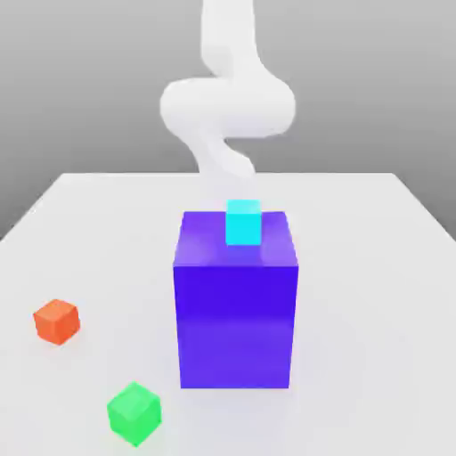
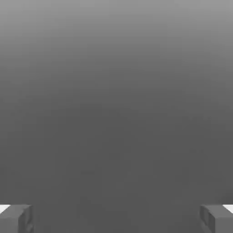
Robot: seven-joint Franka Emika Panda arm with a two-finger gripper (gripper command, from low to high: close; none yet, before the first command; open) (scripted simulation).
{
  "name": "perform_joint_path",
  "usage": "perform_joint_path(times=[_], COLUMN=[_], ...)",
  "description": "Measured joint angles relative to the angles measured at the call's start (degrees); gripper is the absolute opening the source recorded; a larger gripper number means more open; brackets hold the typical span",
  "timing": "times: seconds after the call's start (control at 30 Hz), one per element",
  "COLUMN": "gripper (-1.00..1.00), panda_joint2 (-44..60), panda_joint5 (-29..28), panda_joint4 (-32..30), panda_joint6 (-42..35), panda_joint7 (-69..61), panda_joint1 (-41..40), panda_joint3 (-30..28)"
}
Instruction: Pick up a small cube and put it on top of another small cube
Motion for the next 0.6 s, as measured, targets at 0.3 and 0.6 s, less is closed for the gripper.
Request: perform_joint_path(times=[0.3, 0.6], gripper=[0.0, 0.0], panda_joint2=[19.04, 37.74], panda_joint5=[-1.81, -1.13], panda_joint4=[4.28, 8.47], panda_joint6=[3.24, 6.44], panda_joint7=[6.81, 11.72], panda_joint1=[-6.11, -11.21], panda_joint3=[-1.95, -5.79])
